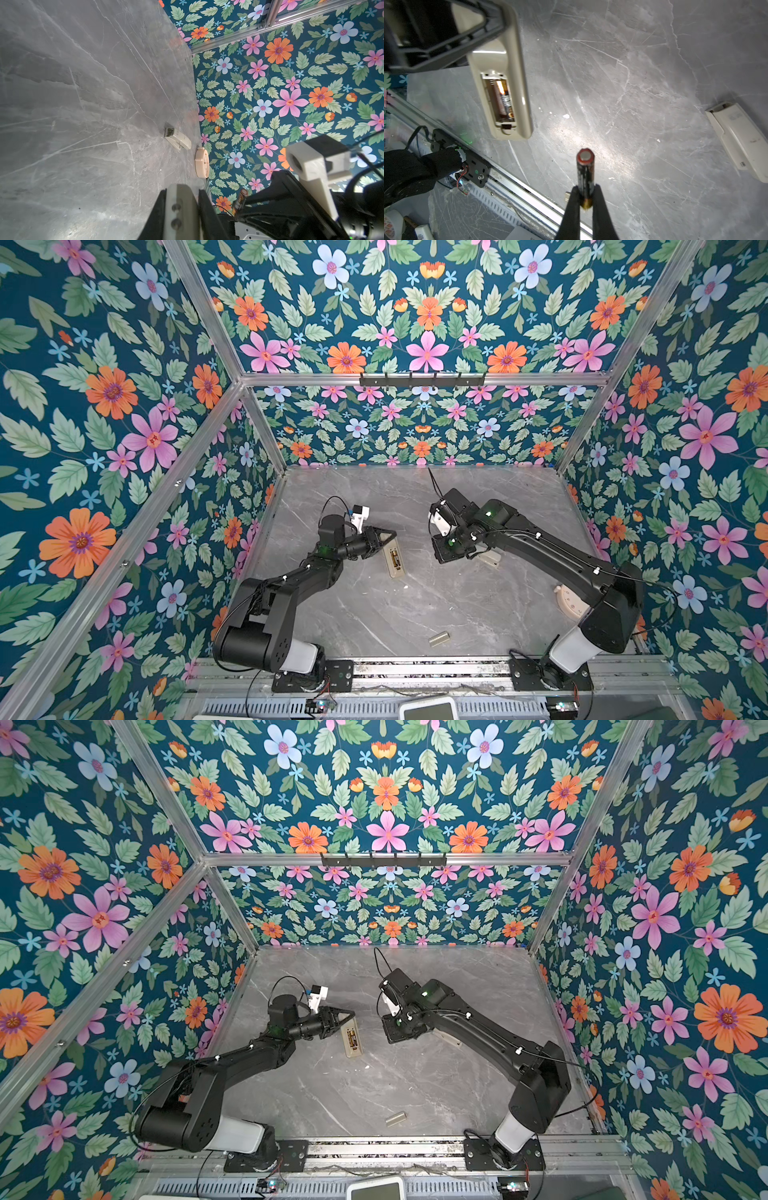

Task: Load the batteries into the remote control
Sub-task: 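Grasp the upright second battery by its end with the right gripper and lift, then carry the battery with the right gripper over the remote's compartment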

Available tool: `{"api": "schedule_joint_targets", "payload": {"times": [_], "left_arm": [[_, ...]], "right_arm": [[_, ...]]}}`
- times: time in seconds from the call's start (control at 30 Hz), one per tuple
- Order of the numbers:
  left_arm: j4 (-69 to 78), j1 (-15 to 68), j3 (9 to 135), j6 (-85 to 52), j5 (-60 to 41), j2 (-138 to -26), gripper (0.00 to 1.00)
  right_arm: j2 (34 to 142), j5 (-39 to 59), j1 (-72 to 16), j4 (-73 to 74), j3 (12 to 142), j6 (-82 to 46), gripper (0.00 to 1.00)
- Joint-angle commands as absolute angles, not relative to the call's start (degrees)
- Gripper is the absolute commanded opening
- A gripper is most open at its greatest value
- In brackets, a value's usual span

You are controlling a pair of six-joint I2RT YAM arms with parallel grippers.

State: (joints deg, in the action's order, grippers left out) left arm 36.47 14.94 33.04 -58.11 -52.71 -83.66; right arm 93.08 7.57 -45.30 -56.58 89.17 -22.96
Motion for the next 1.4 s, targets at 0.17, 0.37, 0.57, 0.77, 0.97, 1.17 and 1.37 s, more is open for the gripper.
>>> {"api": "schedule_joint_targets", "payload": {"times": [0.17,0.37,0.57,0.77,0.97,1.17,1.37], "left_arm": [[43.33,14.87,34.67,-58.71,-54.08,-85.76,0.00],[47.98,14.86,33.49,-61.23,-54.05,-86.83,0.00],[49.61,14.92,33.92,-62.14,-54.40,-87.36,0.00],[50.26,14.94,33.78,-62.58,-54.08,-87.14,0.00],[51.07,14.89,32.39,-63.19,-53.98,-86.01,0.00],[51.07,14.93,31.66,-63.33,-53.62,-84.95,0.00],[51.07,14.93,31.55,-63.38,-53.61,-84.72,0.00]], "right_arm": [[94.52,11.90,-47.49,-57.70,96.16,-24.85,0.00],[96.88,14.76,-49.15,-56.96,98.82,-24.81,0.00],[100.25,18.23,-51.13,-55.99,100.86,-23.91,0.00],[105.97,19.51,-51.10,-57.91,104.81,-22.56,0.00],[111.07,19.08,-51.08,-60.38,109.84,-21.82,0.00],[113.22,18.42,-50.82,-62.46,111.33,-22.05,0.00],[113.88,18.50,-50.71,-63.72,110.74,-22.93,0.00]]}}
